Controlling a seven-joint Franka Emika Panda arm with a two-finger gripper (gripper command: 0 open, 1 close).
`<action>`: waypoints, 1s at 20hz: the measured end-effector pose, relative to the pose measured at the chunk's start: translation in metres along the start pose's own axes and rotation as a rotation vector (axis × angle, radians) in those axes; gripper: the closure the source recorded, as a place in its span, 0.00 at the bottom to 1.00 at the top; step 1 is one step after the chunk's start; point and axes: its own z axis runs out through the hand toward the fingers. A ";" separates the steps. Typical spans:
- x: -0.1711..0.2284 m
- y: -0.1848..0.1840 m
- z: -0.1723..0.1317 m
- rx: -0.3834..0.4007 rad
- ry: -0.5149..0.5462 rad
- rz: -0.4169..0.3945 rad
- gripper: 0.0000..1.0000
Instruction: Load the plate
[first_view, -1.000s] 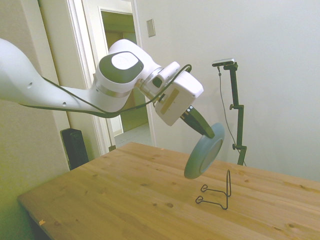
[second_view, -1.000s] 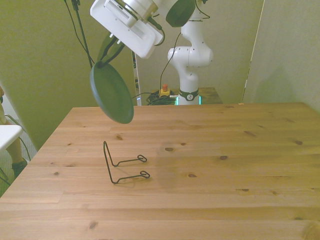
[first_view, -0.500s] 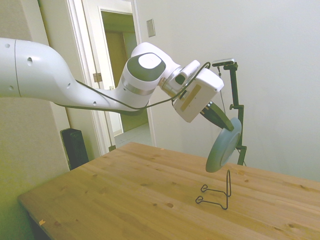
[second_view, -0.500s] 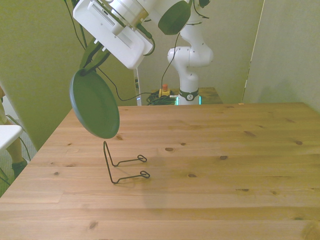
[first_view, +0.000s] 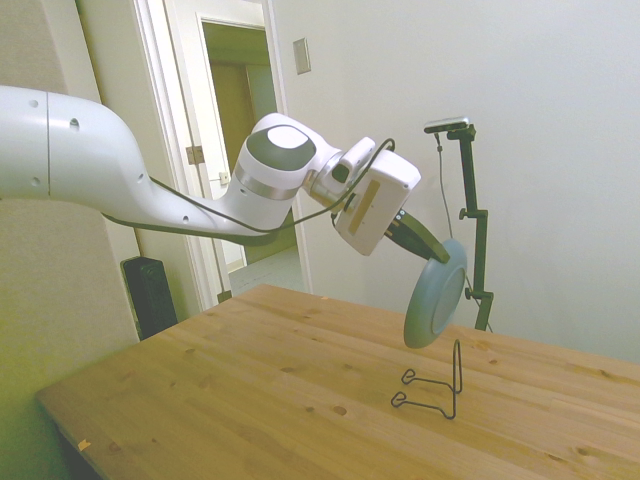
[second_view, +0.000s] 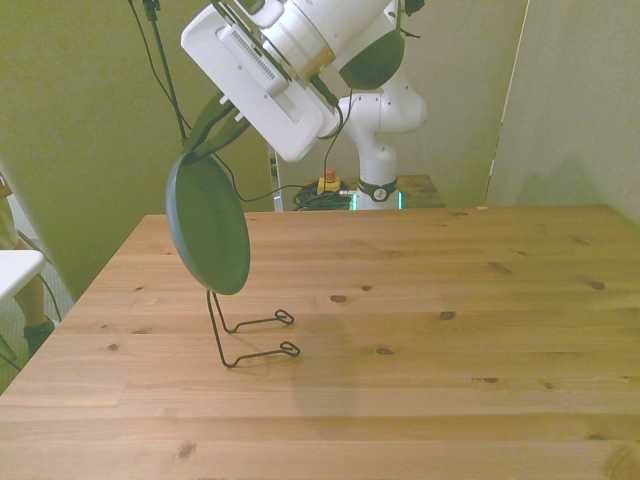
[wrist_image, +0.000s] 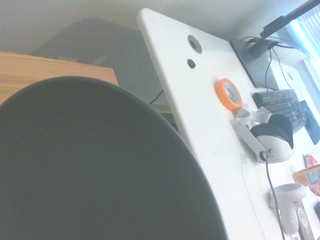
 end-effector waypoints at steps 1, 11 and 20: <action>-0.007 -0.004 0.005 -0.008 0.002 -0.005 1.00; -0.042 -0.031 0.014 -0.025 0.030 -0.041 1.00; -0.067 -0.050 0.029 -0.047 0.044 -0.068 1.00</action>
